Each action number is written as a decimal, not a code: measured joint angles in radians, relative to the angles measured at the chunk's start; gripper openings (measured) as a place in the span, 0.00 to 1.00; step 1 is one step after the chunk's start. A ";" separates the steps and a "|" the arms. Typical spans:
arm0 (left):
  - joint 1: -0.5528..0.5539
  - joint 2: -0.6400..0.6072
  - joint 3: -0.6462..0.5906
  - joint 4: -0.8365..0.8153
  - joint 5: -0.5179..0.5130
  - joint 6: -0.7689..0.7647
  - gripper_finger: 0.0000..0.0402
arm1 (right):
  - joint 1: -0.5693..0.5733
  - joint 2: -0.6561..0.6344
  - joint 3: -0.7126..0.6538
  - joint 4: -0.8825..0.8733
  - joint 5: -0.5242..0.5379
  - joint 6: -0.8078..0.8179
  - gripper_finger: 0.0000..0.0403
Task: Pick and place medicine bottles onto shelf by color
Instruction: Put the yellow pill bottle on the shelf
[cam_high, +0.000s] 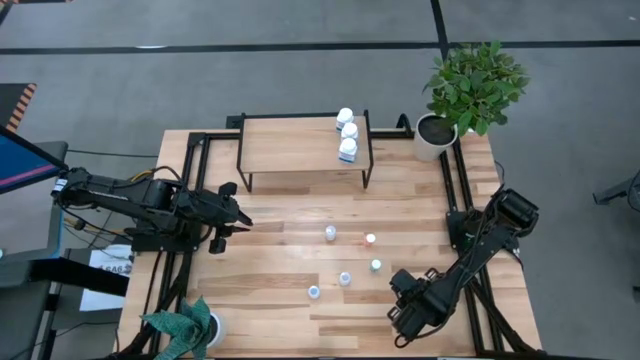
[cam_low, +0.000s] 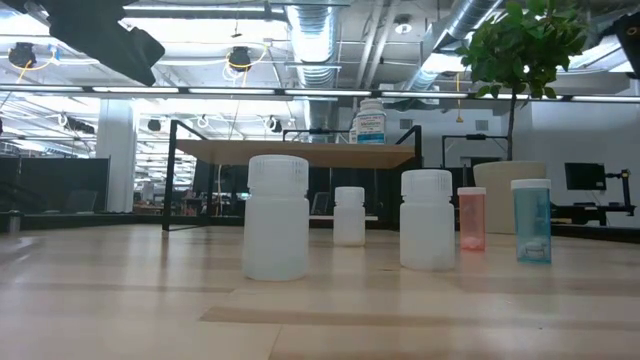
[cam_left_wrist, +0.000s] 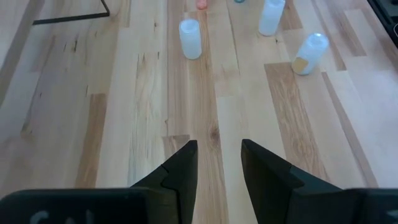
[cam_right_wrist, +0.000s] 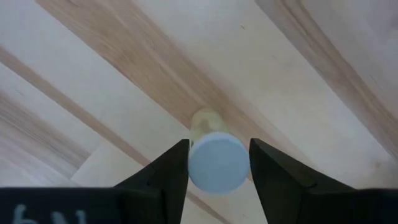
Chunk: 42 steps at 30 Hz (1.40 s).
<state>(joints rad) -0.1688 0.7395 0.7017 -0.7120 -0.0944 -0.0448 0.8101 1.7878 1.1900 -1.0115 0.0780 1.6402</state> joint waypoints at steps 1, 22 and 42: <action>0.000 0.000 0.000 0.000 0.000 0.000 0.27 | 0.000 0.000 0.000 0.000 0.000 0.000 0.48; 0.000 0.000 0.000 0.000 0.000 0.000 0.27 | -0.035 0.000 0.044 -0.010 0.006 -0.163 0.28; 0.000 0.000 0.000 -0.001 0.000 0.000 0.27 | -0.518 -0.008 0.523 -0.048 0.007 -1.329 0.29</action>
<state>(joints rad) -0.1688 0.7395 0.7013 -0.7132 -0.0944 -0.0448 0.2919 1.7798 1.7131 -1.0592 0.0853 0.3116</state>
